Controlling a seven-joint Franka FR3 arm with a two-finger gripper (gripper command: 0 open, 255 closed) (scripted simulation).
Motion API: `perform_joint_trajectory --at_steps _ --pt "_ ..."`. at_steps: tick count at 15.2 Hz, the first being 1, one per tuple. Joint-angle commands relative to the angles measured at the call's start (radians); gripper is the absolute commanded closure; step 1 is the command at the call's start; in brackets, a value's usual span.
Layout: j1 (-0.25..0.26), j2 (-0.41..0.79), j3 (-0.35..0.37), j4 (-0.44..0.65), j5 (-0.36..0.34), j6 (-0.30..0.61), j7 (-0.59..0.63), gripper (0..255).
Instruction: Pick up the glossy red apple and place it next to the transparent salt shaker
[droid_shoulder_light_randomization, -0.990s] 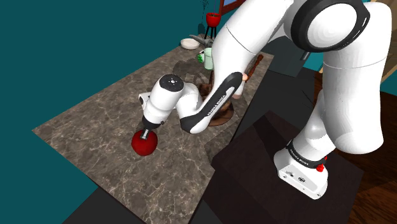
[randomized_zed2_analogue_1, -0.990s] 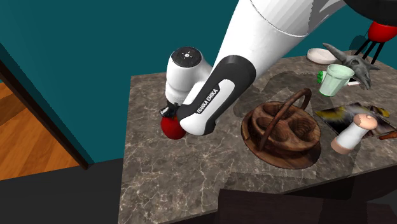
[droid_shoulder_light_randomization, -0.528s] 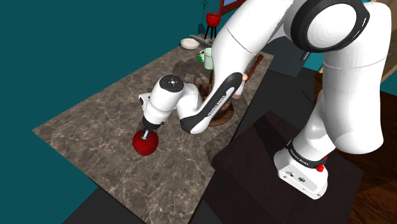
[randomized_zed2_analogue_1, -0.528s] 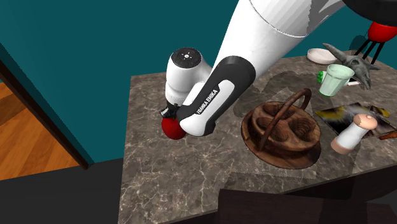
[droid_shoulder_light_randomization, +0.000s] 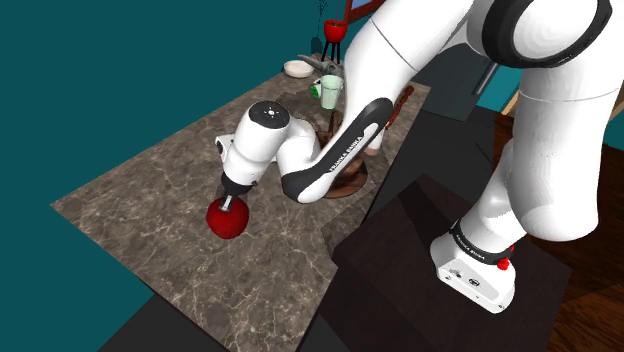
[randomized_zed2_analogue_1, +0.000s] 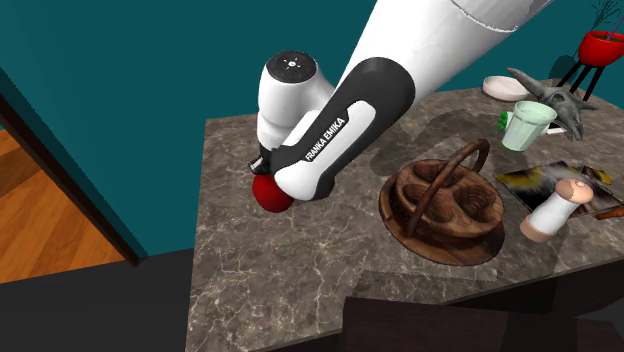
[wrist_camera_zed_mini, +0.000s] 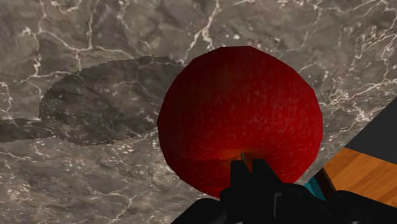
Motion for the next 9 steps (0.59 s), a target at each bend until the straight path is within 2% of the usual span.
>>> perform_joint_trajectory --at_steps 1,9 --pt "-0.020 -0.021 0.025 -0.003 0.021 -0.021 -0.021 255" --pt "-0.087 -0.105 0.111 -0.012 0.113 -0.099 -0.103 255"
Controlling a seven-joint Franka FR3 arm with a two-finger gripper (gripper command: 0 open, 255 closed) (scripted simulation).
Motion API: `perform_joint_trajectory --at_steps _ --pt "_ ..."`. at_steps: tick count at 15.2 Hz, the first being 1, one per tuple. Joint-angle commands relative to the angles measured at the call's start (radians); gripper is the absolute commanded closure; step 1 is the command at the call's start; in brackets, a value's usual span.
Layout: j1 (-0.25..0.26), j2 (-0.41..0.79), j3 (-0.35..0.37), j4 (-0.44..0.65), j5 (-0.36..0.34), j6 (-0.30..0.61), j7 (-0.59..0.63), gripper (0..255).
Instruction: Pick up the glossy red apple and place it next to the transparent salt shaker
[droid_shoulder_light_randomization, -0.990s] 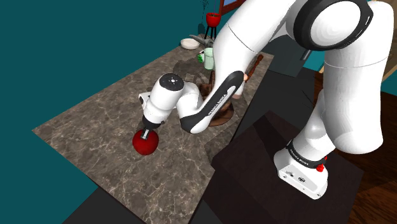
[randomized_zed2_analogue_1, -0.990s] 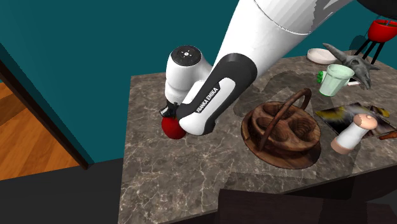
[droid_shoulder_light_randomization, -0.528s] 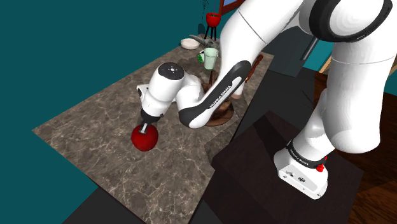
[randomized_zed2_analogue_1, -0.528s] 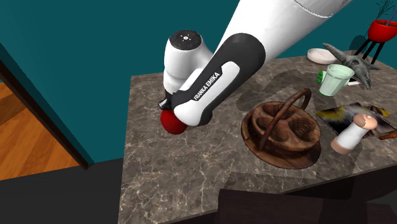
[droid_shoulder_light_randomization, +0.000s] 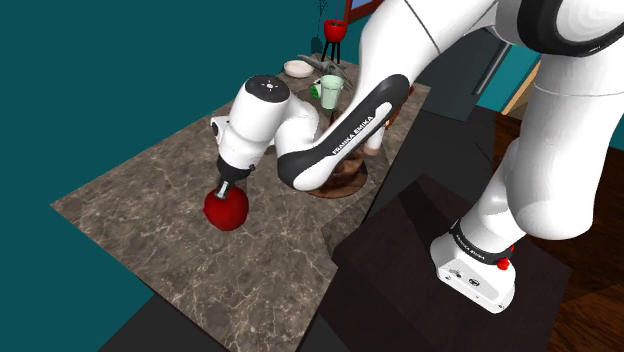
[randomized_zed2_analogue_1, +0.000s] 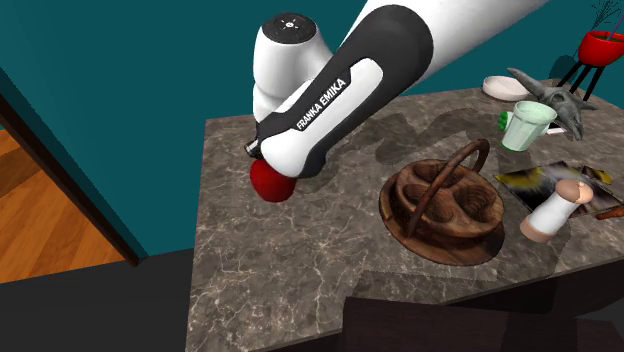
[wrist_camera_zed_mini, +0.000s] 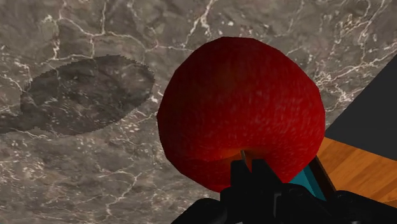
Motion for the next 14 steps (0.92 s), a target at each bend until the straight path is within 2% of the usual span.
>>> perform_joint_trajectory --at_steps 1,14 --pt "-0.015 -0.019 0.018 -0.001 0.022 -0.017 -0.020 255" --pt "-0.085 -0.141 0.112 0.020 0.179 -0.153 -0.147 255"
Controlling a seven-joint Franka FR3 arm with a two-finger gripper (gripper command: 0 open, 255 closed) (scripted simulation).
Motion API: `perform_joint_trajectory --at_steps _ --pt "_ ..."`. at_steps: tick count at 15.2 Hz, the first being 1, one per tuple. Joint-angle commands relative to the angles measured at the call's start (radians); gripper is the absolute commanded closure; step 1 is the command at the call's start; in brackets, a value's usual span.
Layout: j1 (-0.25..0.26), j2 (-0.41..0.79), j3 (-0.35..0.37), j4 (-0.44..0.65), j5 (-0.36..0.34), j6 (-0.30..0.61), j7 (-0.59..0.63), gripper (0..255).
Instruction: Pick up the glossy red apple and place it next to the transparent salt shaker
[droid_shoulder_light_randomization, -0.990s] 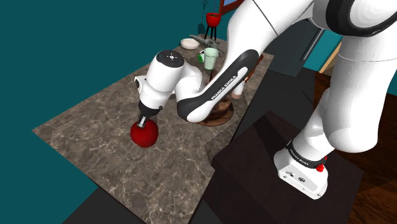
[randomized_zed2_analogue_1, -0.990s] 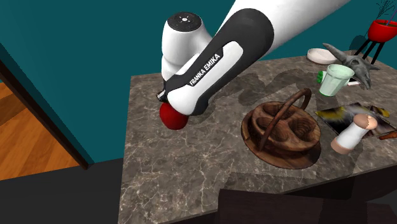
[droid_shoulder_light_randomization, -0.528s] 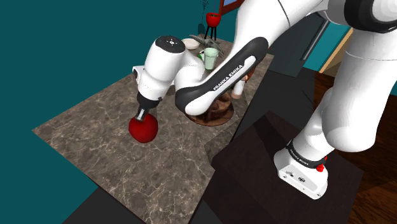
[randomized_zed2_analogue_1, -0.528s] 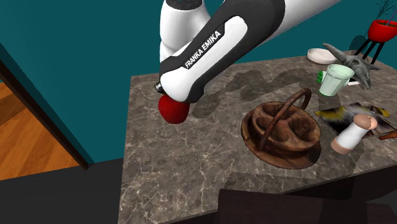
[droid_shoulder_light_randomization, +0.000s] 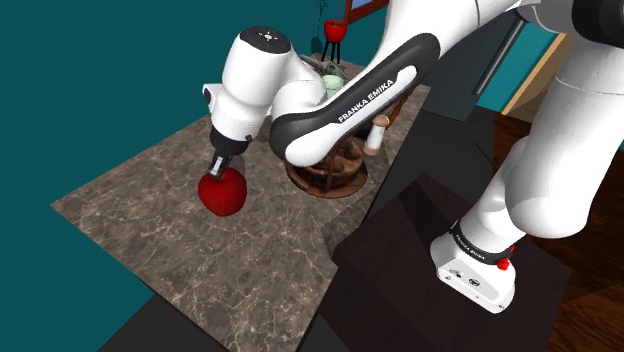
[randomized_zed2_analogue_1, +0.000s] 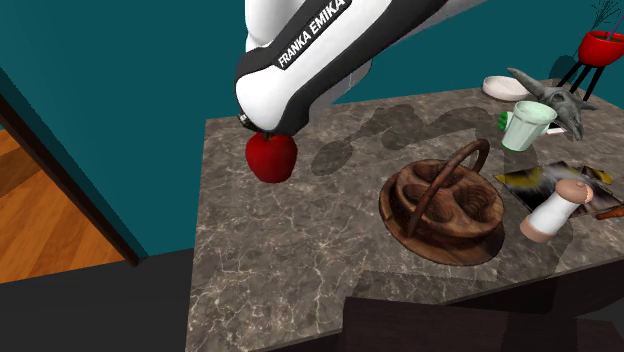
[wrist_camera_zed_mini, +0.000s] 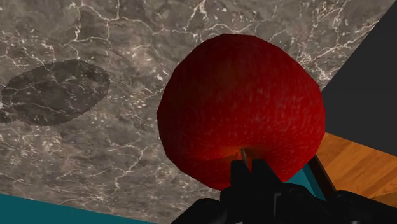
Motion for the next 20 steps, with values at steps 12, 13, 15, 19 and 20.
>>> perform_joint_trajectory --at_steps 12,13,15,19,20 --pt "-0.033 -0.104 0.044 0.061 0.129 -0.150 -0.101 255" --pt "-0.035 -0.110 0.046 0.068 0.137 -0.162 -0.107 255" --pt "-0.037 -0.123 0.049 0.081 0.151 -0.186 -0.118 255" --pt "-0.039 -0.143 0.052 0.108 0.174 -0.230 -0.136 255" --pt "-0.054 -0.173 0.047 0.073 0.206 -0.220 -0.172 255"
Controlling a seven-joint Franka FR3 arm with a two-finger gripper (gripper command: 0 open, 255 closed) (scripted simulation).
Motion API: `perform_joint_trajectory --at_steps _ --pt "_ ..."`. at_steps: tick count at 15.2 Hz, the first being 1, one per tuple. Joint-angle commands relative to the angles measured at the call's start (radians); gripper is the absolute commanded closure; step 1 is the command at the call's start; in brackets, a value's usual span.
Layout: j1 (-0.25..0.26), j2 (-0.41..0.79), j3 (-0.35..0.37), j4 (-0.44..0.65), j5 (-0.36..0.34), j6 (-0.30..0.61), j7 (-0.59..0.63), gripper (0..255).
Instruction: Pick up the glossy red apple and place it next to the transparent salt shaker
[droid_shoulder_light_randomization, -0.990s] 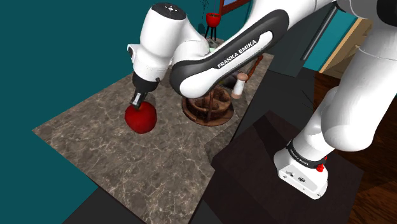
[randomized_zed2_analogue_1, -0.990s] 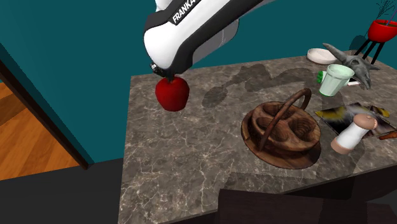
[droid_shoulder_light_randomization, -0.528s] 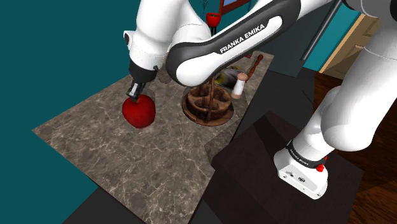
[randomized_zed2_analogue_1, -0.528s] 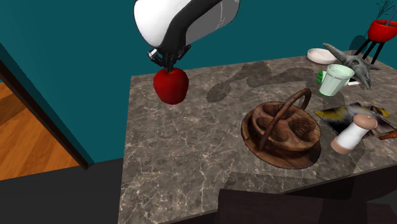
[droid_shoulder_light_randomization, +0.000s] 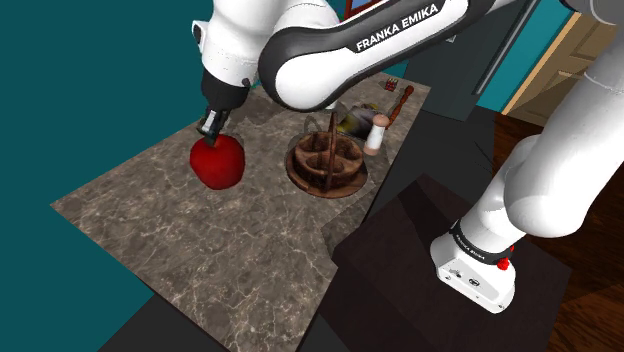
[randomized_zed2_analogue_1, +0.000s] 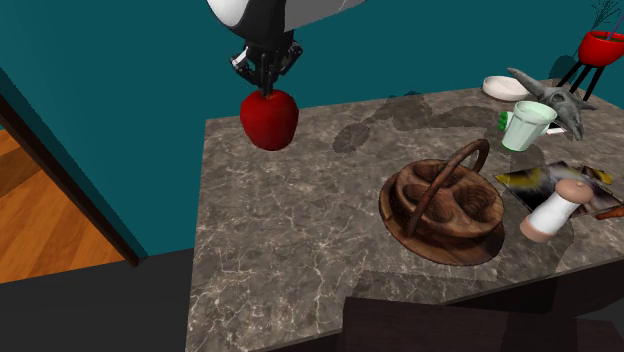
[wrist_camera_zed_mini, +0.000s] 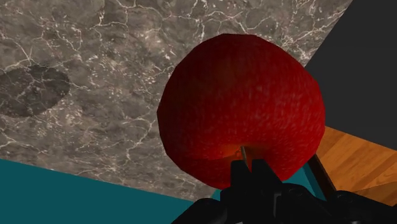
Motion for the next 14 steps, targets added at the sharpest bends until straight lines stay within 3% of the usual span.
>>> perform_joint_trajectory --at_steps 1,8,14 --pt "-0.022 -0.046 -0.009 -0.047 0.052 0.009 -0.060 255" --pt "-0.065 -0.228 -0.104 -0.243 0.258 0.036 -0.332 255" --pt "-0.078 -0.348 -0.223 -0.365 0.367 0.021 -0.542 255"
